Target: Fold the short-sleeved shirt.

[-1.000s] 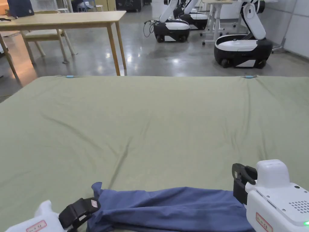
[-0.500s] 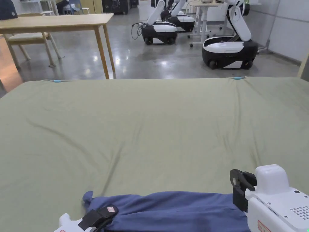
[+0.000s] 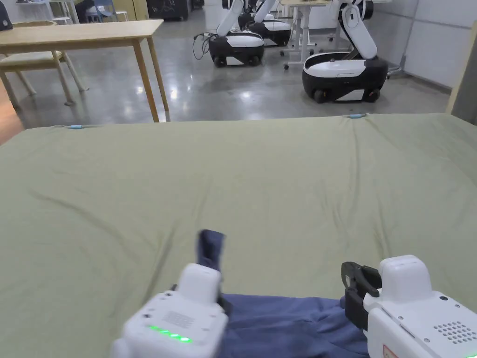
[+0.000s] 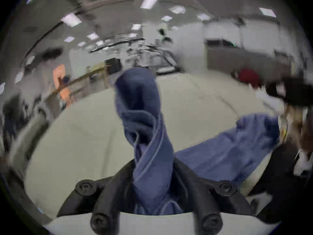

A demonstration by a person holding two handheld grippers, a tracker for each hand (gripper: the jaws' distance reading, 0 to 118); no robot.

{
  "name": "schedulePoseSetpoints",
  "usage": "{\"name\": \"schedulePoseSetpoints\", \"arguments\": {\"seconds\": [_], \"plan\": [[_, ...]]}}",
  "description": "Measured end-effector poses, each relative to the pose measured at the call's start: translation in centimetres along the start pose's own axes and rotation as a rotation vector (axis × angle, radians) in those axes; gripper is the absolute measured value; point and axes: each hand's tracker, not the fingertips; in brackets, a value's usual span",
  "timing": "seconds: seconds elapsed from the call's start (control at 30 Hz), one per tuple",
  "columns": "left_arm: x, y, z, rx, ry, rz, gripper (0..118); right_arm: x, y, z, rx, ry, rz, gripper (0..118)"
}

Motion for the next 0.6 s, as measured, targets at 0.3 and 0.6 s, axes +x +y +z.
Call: {"name": "schedulePoseSetpoints", "arguments": {"seconds": [0.3,0.6], "plan": [[4.9,-1.5,-4.1,-0.144,-0.133,0.057,110,2.6,-2.0,1.4,-0.033,-0.016,-0.004,1],[-5.7,-0.6,1.2,0.013,-0.040,0.528,93,3.6,-2.4,1.3,-0.036,0.005,-0.045,1]]}}
